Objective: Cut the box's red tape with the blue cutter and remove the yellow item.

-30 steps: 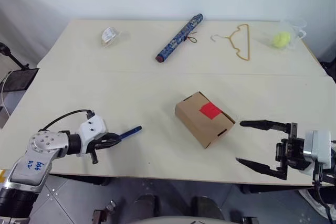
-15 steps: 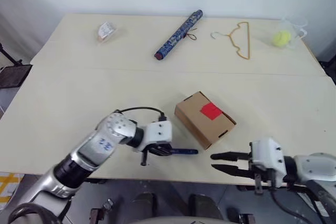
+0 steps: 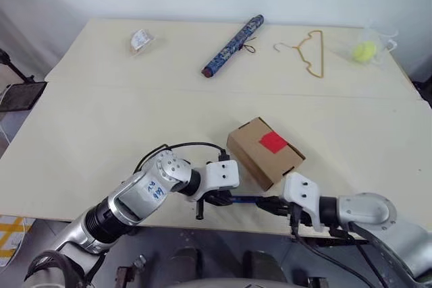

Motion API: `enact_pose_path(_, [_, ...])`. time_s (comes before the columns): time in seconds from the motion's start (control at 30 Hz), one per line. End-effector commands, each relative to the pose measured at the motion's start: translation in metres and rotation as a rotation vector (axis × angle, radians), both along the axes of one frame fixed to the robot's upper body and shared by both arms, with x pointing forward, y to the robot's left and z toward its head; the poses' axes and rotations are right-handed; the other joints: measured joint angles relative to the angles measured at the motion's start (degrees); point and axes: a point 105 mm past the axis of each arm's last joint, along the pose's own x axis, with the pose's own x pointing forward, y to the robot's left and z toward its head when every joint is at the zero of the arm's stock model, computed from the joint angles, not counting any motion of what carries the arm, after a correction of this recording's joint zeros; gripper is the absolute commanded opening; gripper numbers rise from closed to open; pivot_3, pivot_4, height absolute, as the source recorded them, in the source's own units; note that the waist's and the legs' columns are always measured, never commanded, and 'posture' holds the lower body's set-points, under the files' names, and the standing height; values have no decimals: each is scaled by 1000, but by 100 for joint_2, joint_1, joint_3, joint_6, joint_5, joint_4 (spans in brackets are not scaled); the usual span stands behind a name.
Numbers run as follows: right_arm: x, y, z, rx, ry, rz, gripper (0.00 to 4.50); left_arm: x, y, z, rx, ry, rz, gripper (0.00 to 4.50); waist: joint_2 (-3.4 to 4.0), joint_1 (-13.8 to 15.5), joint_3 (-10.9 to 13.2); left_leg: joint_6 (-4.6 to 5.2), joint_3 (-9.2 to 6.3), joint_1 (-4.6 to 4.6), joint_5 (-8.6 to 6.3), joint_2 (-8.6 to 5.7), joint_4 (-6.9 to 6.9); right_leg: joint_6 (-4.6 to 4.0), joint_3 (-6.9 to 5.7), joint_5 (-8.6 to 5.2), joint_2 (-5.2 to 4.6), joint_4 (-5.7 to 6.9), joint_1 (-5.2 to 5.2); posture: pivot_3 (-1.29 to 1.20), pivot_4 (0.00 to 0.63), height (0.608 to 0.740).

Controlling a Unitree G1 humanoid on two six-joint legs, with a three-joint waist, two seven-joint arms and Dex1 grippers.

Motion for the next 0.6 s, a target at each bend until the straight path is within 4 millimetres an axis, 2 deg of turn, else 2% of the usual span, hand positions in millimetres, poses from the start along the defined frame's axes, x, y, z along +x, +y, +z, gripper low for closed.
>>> enact_pose_path(0.03, [2,1,-4,-17,12,0,21,-7,-1,-8,34,24,-29,450,0,-2,0,0,-1,-3,0,-1,0,0,-1,0,1,-1,-1,0,150,740])
enact_pose_path(0.6, [14,-5,-5,12,60,-73,21,-8,-2,-11,44,9,-27,450,1,-9,-1,1,-1,-4,1,0,7,0,-27,0,7,4,-1,0,150,740])
